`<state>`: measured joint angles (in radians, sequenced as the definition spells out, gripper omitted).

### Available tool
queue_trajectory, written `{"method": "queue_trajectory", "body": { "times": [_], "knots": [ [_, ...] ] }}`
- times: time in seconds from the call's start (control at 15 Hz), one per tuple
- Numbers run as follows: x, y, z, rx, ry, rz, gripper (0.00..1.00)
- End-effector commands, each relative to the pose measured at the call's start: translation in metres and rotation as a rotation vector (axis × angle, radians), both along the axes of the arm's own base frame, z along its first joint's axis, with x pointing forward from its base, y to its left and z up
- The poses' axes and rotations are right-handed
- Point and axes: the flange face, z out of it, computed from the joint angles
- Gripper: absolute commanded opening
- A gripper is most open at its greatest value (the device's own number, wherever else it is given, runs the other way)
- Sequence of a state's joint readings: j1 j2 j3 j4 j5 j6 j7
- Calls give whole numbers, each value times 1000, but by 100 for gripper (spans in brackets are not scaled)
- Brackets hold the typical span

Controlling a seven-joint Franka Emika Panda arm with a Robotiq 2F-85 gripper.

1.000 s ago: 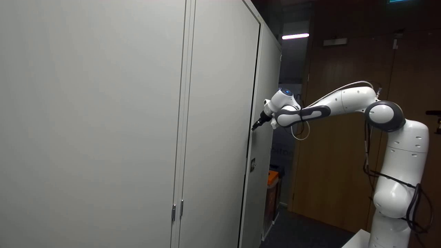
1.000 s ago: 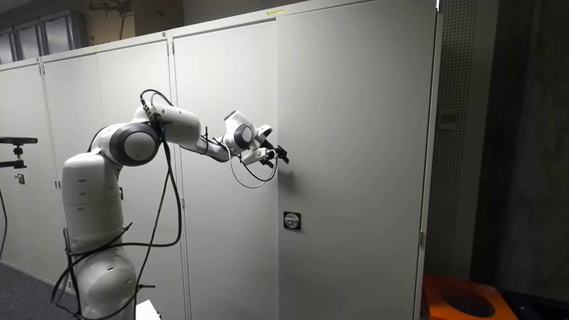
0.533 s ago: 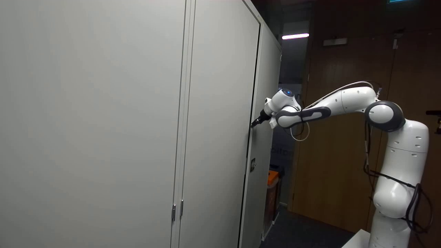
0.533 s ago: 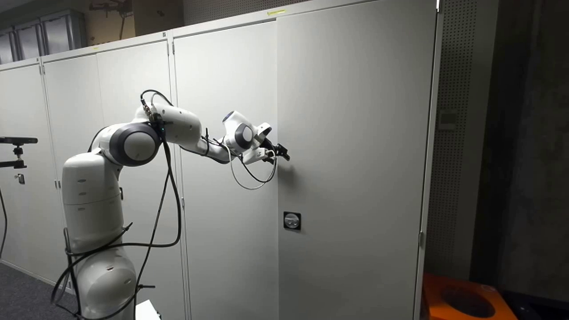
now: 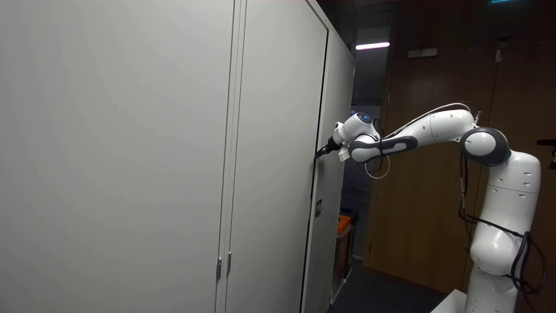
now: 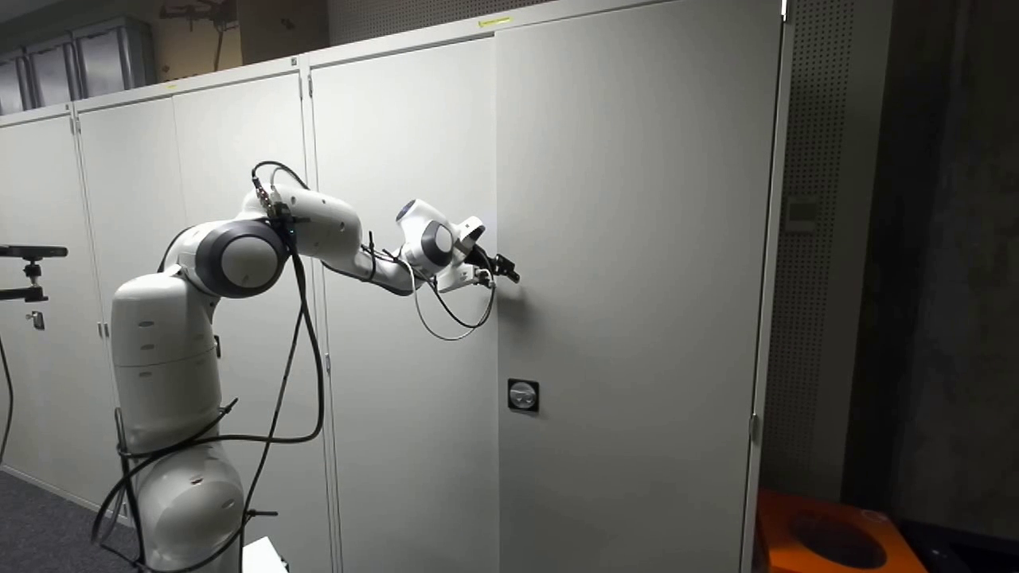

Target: Open the door on the right

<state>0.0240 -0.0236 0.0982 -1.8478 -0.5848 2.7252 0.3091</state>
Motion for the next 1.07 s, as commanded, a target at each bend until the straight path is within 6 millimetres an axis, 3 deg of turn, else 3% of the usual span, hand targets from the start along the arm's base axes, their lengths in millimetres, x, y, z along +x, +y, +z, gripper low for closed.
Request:
{"method": "queue_trajectory", "body": {
  "times": [0.0, 1.0],
  "knots": [
    [-3, -4, 3, 1, -50, -9, 100],
    [7, -13, 1, -15, -106, -33, 100]
  ]
}}
